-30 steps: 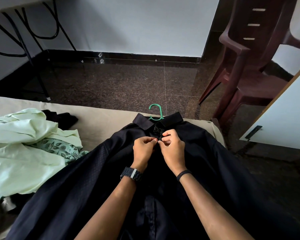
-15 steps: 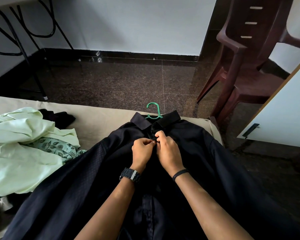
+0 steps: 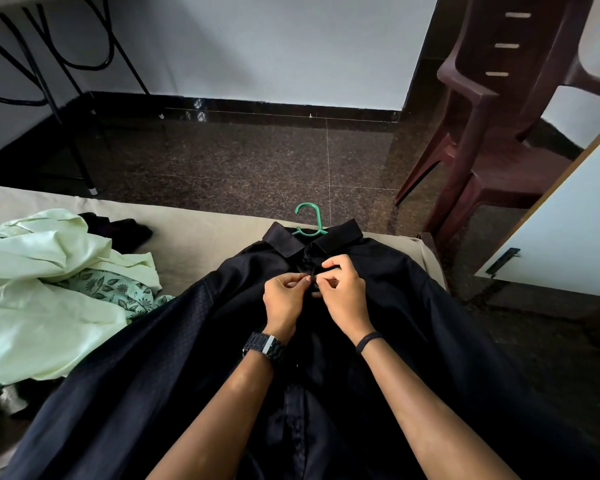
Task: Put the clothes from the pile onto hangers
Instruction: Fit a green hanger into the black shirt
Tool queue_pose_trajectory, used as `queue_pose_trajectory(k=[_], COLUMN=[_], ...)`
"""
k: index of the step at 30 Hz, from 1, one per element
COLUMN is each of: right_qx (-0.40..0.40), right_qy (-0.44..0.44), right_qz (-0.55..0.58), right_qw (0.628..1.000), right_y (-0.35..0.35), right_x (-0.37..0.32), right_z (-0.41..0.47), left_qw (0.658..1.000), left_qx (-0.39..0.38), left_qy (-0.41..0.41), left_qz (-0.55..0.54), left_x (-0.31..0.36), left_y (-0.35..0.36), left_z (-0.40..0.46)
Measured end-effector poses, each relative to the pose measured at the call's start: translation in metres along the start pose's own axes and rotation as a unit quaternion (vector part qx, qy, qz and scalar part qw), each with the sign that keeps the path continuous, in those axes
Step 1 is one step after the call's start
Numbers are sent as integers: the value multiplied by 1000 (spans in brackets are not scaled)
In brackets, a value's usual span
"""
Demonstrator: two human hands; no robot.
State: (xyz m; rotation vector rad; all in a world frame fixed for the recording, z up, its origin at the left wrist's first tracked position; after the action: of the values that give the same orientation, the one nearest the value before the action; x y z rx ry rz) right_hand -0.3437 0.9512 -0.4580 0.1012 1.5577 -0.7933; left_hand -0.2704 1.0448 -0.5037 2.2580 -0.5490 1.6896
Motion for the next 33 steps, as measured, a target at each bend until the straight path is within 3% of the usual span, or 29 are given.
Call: queue_pose_trajectory(k=[7,13,19,25,27,28,30,33], right_qx=[23,58,85,64,27,-5,-63,-67], right_qy=[56,6,-6,82,135,165,207,187], right_qz=[40,14,14,67,172,238,277,120], right_qw=[997,998,996,992,975,957,936,973], right_y=[-1,2,6,-1,-3,-2,-2,-8], right_x=[8,-1,0,3,7,8,10,12], right_z=[5,-1,0,15,22,24,28,39], left_qw=[999,997,998,998,997,997,988,952], left_qx=[-24,-61,-44,-46,-60,-61,-58,-77], left_qy=[16,30,33,37,38,47,74,70], left_qz=[-23,-38,8,-3,-32,-17,122,287], left_x=[3,10,15,25,28,29,30,34], left_y=[8,9,7,5,3,1,-5,-8], left_z=[-4,-6,4,6,6,8,13,18])
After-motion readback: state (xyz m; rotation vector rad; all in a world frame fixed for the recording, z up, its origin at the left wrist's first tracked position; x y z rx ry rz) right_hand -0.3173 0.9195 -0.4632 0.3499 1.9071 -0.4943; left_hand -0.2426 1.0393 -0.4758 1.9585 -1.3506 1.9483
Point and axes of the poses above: each hand's wrist, its own z-axis towards the middle knuckle, its own y-axis out of the palm, x = y × z, the point moved 3 cm from there along z, towards the middle knuckle, and after that the axes turned 10 degrees about -x, right-handed, at the moved point
